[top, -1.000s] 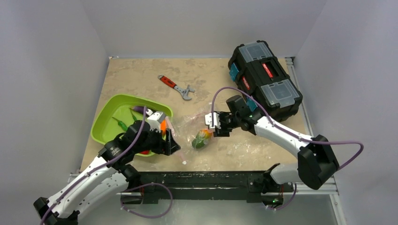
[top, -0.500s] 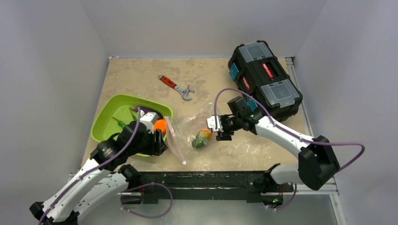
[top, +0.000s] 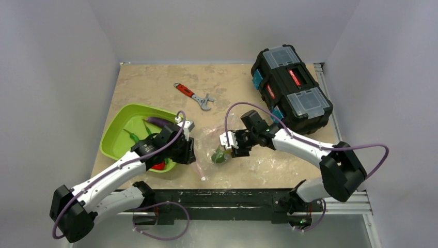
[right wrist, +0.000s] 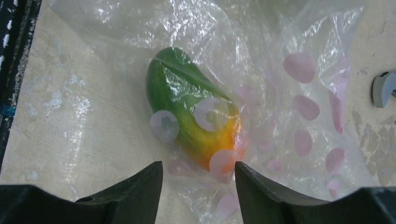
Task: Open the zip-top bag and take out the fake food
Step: Pick up the fake fruit from the zipper food storage bag.
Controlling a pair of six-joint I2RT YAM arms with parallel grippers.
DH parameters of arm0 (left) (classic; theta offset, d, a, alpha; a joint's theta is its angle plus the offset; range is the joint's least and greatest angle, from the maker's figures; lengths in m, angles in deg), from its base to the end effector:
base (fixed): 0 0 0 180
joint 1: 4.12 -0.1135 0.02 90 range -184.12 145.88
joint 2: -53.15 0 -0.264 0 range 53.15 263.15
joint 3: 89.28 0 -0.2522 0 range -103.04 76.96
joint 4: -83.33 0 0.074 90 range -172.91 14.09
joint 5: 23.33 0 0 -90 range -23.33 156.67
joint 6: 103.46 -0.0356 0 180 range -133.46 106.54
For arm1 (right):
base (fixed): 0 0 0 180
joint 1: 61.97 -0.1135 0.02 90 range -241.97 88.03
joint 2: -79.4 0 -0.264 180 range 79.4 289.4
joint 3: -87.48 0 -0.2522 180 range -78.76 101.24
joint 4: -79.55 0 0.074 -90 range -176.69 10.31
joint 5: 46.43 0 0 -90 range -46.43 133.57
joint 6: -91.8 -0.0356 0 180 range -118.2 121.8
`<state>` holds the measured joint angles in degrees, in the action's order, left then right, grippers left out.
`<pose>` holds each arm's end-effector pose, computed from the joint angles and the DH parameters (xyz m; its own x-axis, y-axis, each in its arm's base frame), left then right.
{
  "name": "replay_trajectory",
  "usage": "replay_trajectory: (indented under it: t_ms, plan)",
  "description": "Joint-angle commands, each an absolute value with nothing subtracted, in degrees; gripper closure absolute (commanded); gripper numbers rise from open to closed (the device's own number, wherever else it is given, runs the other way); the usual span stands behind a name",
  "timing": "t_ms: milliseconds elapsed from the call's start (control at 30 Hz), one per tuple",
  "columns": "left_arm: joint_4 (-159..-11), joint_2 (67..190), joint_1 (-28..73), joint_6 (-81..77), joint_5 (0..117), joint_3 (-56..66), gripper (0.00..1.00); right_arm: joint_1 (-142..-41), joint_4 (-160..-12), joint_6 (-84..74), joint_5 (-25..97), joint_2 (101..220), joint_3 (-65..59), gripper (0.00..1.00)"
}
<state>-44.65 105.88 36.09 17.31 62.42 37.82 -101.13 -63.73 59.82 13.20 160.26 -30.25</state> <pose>0.1357 -0.1182 0.2382 -0.8633 0.0617 -0.5009 0.2760 0.8887 -0.3661 0.2032 0.1887 0.2076 0.3137 -0.6883 -0.6540 -0.9475 -0.1824 -0.2626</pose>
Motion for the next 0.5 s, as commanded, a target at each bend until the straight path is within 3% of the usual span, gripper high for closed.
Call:
replay_trajectory:
  t_ms: [0, 267, 467]
  plan:
    - [-53.3, 108.6, 36.3, 15.0, 62.4, 38.8, 0.65, -103.9, -70.6, 57.3, 19.9, 162.0, -28.7, 0.43]
    - [-63.8, 110.4, 36.3, 15.0, 60.9, 44.2, 0.64, -105.9, -75.1, 55.8, 23.9, 165.8, -28.6, 0.47]
    - [-64.8, 102.3, 36.4, 10.9, 61.3, 47.9, 0.64, -105.9, -75.3, 55.5, 23.5, 166.3, -29.1, 0.51]
